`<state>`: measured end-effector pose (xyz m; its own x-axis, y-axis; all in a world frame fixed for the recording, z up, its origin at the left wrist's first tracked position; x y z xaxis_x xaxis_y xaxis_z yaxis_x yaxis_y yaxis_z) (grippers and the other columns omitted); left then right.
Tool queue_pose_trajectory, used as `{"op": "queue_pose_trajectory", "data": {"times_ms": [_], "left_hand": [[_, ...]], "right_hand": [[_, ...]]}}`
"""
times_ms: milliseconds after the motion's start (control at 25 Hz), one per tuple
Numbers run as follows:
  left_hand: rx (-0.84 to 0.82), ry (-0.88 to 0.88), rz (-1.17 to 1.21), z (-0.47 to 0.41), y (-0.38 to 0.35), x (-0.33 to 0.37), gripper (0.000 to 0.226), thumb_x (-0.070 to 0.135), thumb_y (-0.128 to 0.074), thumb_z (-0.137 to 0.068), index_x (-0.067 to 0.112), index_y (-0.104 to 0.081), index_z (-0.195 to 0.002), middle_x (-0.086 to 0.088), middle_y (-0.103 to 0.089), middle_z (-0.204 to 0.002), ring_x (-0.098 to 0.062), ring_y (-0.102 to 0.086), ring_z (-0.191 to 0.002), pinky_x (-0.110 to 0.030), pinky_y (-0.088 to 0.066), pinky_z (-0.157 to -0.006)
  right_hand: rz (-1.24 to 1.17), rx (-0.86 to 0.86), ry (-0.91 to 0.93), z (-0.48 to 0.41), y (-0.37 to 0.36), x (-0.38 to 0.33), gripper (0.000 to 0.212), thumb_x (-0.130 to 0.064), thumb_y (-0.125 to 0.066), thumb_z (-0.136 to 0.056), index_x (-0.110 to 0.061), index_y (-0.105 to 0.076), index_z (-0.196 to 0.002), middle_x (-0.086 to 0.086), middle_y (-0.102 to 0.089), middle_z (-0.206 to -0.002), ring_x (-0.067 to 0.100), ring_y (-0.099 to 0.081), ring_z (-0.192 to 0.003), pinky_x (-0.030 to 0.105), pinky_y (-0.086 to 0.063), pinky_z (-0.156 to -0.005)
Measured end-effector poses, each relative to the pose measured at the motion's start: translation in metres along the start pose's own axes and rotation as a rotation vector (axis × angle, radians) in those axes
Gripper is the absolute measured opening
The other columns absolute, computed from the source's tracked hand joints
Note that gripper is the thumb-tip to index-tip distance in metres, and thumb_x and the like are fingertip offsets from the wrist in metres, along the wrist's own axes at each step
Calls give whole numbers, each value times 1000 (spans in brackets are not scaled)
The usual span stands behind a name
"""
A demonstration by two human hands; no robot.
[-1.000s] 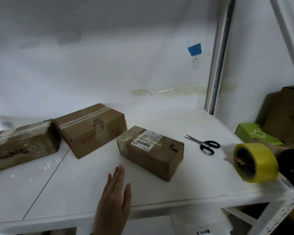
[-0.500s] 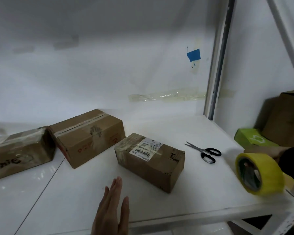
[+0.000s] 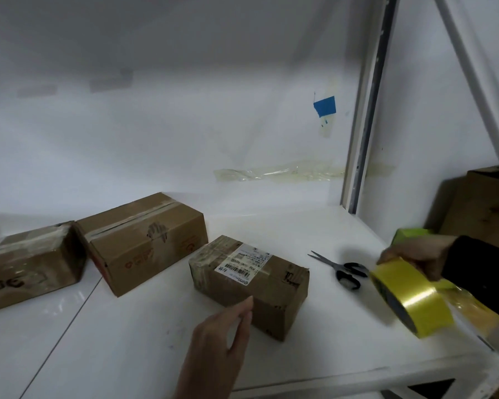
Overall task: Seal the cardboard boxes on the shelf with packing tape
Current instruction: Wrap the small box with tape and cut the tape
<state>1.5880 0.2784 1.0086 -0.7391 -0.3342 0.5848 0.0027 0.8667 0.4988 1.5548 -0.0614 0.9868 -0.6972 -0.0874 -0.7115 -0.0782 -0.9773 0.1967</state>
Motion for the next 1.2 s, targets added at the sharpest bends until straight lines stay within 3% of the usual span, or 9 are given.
{"op": "queue_pose_trajectory", "data": {"times_ms": [80, 360, 560, 720, 880, 920, 1000, 1080, 1200], "left_hand": [[-119, 204, 271, -13, -13, 2, 12, 23, -67, -83, 26, -73, -93, 13, -74, -92, 4, -68, -85, -10, -50, -81], [-283, 532, 952, -50, -43, 52, 53, 42, -75, -59, 14, -69, -103, -4, -74, -101, -18, -68, -98, -26, -55, -86], [-280, 385, 699, -44, -33, 83, 33, 44, -75, -63, 24, -77, -88, 7, -75, -91, -6, -69, -91, -21, -54, -80], [-160, 291, 509, -46, -21, 87, 26, 34, -68, -69, 18, -77, -87, 4, -76, -82, -6, -70, -82, -23, -54, -79], [-223, 428, 605, -61, -26, 74, 16, 14, -71, -75, 3, -75, -85, -10, -75, -80, -20, -72, -76, -27, -59, -72], [-243, 483, 639, -69, -26, 71, 11, 8, -70, -77, 0, -74, -84, -11, -75, -78, -20, -71, -72, -26, -59, -70], [-282, 493, 641, -92, -22, 74, 7, 6, -68, -79, 1, -73, -81, -8, -74, -72, -17, -70, -65, -25, -59, -66], [-292, 417, 617, -113, -19, 88, 6, 8, -69, -80, 3, -72, -79, -7, -74, -69, -15, -70, -62, -25, -59, -63], [-193, 346, 610, -128, -20, 103, 7, 8, -68, -83, 4, -72, -78, -6, -72, -66, -13, -68, -57, -27, -60, -62]], "right_hand": [[5, 40, 157, 33, -19, -31, 14, -16, -60, -87, -4, -61, -80, 15, -62, -63, 23, -61, -49, 25, -53, -49], [-82, -20, 722, 120, -108, -55, 12, -13, -58, -87, -6, -67, -89, 3, -71, -86, 13, -68, -71, 20, -56, -62], [24, 156, 904, 133, -133, -35, 16, -22, -56, -91, -19, -71, -86, 0, -72, -97, 15, -67, -93, 30, -54, -86], [17, 254, 888, 134, -139, -24, 13, -27, -56, -90, -29, -68, -85, -11, -66, -90, -11, -58, -78, 5, -46, -68], [-55, 294, 790, 135, -145, -14, 19, -35, -57, -89, -34, -53, -107, -21, -55, -85, -8, -60, -64, 1, -43, -55], [-77, 279, 755, 133, -140, -14, 34, -42, -60, -85, -34, -47, -116, -17, -55, -90, -7, -60, -69, 4, -46, -65], [-135, 252, 695, 130, -120, -22, 69, -58, -71, -66, -24, -50, -123, 3, -62, -104, 15, -64, -85, 35, -53, -89], [-143, 256, 687, 140, -100, -36, 75, -59, -75, -50, -11, -62, -105, 12, -66, -94, 28, -61, -80, 49, -50, -86], [-6, 301, 755, 153, -80, -60, 45, -52, -68, -69, -8, -70, -75, 4, -66, -63, 16, -59, -57, 32, -47, -66]]}}
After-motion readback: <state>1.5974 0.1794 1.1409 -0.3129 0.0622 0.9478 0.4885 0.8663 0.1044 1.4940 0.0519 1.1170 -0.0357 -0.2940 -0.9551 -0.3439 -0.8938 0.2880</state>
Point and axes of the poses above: each hand's wrist, its own z-axis away from the middle knuckle, its own y-axis out of the back of the hand, x = y × z, the point moved 8 cm from there along -z, towards the middle knuckle
